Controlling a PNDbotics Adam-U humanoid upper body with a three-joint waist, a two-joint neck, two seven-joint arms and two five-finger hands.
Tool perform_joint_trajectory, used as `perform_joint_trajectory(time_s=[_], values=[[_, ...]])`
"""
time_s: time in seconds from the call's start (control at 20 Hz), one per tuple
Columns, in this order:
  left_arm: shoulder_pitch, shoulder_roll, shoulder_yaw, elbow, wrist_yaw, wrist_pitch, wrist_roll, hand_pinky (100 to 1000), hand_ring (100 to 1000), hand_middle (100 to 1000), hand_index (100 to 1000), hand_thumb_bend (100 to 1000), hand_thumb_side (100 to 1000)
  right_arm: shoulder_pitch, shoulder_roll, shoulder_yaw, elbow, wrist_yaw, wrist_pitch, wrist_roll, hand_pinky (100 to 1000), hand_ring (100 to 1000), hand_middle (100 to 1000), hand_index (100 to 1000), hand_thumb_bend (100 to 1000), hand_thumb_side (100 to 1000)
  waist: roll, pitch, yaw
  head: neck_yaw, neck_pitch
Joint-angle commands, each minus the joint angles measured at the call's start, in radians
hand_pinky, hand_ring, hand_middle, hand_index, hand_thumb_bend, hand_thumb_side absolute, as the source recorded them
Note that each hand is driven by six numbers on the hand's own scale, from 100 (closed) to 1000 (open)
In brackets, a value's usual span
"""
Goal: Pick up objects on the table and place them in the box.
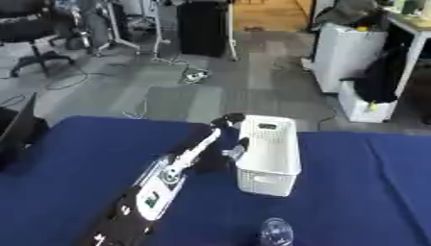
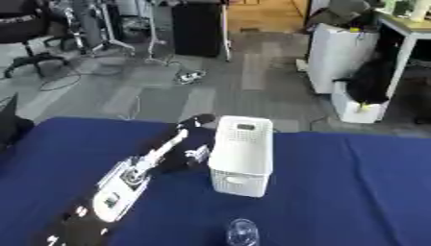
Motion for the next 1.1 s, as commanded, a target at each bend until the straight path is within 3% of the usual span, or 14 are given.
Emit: perform_joint_trajectory(time_s=[0.05, 0.4, 1.1], values=[[-0.029, 0.029, -0.014, -0.041, -0.017, -0.015, -0.024, 939, 859, 970, 1000, 100, 888, -0.013, -0.045, -0.01, -0.015, 0.003, 0.002, 0.002, 902, 837, 825, 865, 100, 1000, -0.003, -0.01, 0.0, -0.012, 0.0], [-0.032, 0.053, -0.057, -0.119, 0.008, -0.055, -0.094, 941, 862, 965, 999, 100, 883, -0.013, -0.044, -0.009, -0.014, 0.005, 0.003, 0.005, 902, 837, 826, 866, 100, 1000, -0.003, -0.009, 0.002, -0.02, 0.003], [-0.016, 0.125, -0.129, -0.34, 0.077, -0.07, -0.215, 930, 861, 953, 991, 100, 857, -0.018, -0.046, -0.009, -0.013, 0.007, 0.003, 0.007, 903, 836, 826, 866, 100, 1000, 0.0, 0.0, 0.002, -0.062, -0.002]])
